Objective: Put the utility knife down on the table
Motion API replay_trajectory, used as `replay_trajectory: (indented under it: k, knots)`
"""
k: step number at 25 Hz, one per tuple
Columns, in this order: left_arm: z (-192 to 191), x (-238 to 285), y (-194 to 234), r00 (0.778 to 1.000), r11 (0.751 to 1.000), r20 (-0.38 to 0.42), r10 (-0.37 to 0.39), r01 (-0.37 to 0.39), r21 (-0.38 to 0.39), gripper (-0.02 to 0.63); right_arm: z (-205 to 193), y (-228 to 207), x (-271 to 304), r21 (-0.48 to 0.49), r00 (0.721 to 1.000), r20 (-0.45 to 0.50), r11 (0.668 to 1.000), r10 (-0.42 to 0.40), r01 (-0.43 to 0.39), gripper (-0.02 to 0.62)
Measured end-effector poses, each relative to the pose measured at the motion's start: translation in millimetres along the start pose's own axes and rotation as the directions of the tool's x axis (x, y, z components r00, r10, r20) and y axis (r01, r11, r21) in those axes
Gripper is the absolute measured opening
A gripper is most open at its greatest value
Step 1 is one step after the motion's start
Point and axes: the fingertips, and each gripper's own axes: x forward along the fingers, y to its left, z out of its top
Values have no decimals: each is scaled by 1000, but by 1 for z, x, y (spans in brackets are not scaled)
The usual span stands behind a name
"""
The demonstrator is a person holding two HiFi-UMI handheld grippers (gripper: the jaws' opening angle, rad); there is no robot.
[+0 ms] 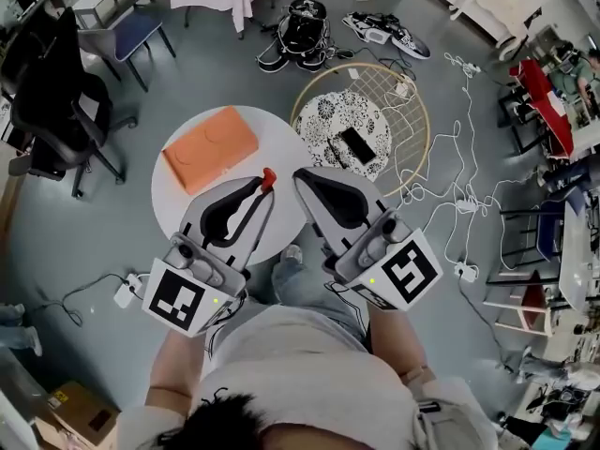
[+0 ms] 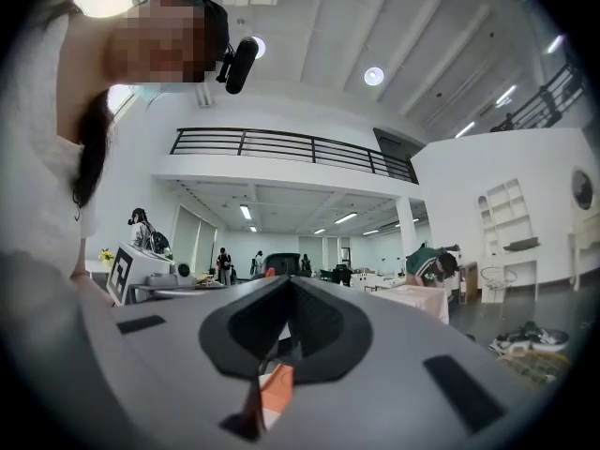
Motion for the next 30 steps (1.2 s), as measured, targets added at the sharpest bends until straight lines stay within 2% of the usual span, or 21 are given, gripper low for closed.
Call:
replay_trajectory:
  k: [11, 17, 24, 30]
  knots:
    - [-47, 63, 18, 996, 999, -91, 11, -14, -31, 57, -28, -73, -4, 47, 999, -29, 999, -27, 29, 9]
    - [-80, 82, 31, 984, 998, -176, 30, -39, -46, 57, -45, -98, -1, 91, 998, -49, 995, -31, 36, 8]
    - [-146, 93, 39, 944, 996, -328, 28, -55, -72, 57, -65, -119, -4, 142, 996, -74, 988, -41, 51, 9]
    - [-207, 92, 45, 890, 995, -455, 18, -61, -81, 57, -82, -130, -4, 170, 994, -98, 983, -53, 69, 9]
